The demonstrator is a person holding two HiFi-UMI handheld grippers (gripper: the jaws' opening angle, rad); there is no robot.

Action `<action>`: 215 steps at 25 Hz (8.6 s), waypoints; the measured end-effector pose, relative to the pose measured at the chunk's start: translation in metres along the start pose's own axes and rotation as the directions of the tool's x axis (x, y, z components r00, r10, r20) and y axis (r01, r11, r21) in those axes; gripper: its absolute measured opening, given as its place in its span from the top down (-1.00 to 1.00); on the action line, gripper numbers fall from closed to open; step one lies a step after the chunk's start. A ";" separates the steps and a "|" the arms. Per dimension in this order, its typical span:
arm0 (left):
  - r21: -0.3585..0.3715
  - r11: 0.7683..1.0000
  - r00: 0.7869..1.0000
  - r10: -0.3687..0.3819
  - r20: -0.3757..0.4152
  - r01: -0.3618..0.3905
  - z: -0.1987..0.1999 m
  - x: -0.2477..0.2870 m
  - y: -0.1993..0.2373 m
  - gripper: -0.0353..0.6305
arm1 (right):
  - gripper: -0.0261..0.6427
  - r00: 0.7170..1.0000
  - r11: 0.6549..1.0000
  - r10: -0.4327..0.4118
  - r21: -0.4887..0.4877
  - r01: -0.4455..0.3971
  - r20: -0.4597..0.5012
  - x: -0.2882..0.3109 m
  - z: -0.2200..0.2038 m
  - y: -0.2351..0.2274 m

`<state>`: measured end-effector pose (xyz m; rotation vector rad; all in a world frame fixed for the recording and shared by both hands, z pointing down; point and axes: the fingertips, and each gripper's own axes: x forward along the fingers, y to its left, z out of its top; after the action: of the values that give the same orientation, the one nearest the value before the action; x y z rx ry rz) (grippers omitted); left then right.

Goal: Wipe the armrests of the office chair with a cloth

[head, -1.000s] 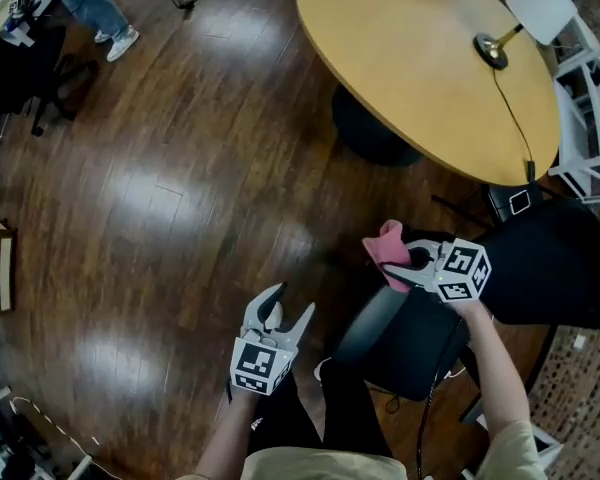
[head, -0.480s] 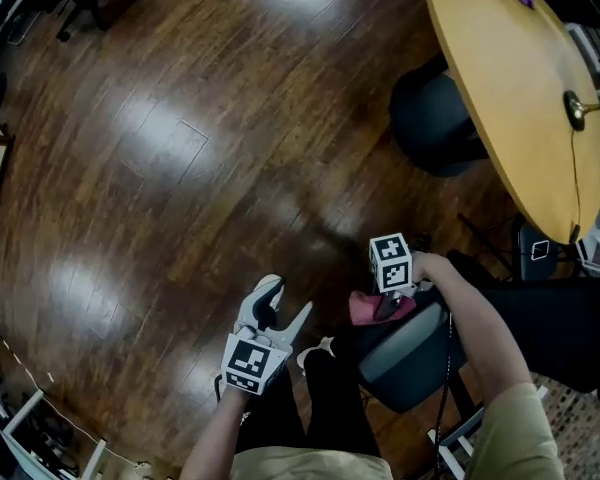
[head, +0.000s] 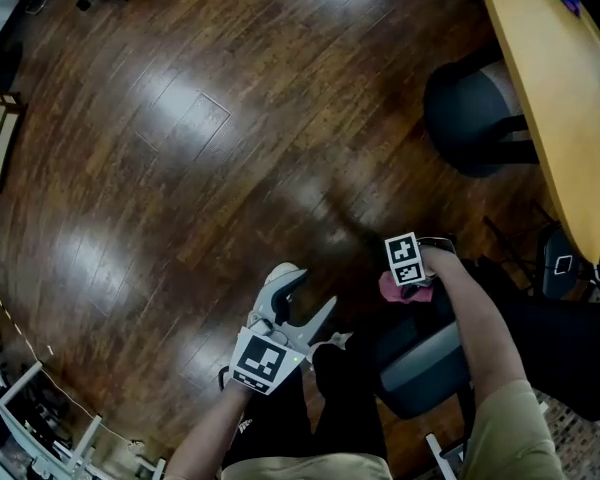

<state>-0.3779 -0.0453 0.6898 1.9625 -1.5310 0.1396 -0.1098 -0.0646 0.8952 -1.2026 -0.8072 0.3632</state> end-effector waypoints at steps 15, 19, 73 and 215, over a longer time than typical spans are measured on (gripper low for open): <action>-0.026 1.000 1.000 -0.005 -0.011 0.004 -0.004 -0.004 -0.012 0.29 | 0.74 0.905 0.973 0.160 -0.219 -0.076 0.394 -0.089 0.019 0.091; -0.013 1.000 1.000 -0.012 0.017 0.012 0.015 0.008 -0.016 0.29 | 0.74 0.862 0.919 0.360 -0.294 -0.262 0.357 -0.088 -0.003 0.143; -0.079 0.994 0.992 -0.084 -0.095 0.077 -0.024 0.046 -0.042 0.31 | 0.72 0.739 0.930 -0.350 0.308 0.200 0.575 -0.028 -0.053 -0.096; 0.409 0.840 0.928 -0.370 -0.048 0.357 -0.053 -0.037 -0.753 0.35 | 0.70 -0.607 0.276 -0.794 0.869 -0.410 -0.034 0.389 -0.355 0.488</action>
<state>0.3052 0.1040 0.4036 2.5680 -1.1811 0.2884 0.4860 0.1131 0.5365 1.3342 -2.3667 0.7535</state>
